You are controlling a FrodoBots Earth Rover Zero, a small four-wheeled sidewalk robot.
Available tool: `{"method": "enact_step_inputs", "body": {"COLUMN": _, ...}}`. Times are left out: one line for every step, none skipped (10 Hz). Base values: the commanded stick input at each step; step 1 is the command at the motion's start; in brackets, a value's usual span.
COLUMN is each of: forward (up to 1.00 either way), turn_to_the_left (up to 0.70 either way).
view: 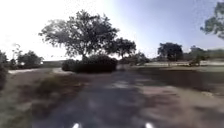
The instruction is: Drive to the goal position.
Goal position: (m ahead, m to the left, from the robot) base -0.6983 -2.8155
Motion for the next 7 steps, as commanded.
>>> {"method": "enact_step_inputs", "body": {"forward": 1.00, "turn_to_the_left": 0.37}}
{"method": "enact_step_inputs", "body": {"forward": 1.00, "turn_to_the_left": 0.37}}
{"method": "enact_step_inputs", "body": {"forward": 1.00, "turn_to_the_left": 0.37}}
{"method": "enact_step_inputs", "body": {"forward": 0.75, "turn_to_the_left": 0.52}}
{"method": "enact_step_inputs", "body": {"forward": 0.00, "turn_to_the_left": 0.99}}
{"method": "enact_step_inputs", "body": {"forward": 0.00, "turn_to_the_left": 1.00}}
{"method": "enact_step_inputs", "body": {"forward": 0.00, "turn_to_the_left": 1.00}}
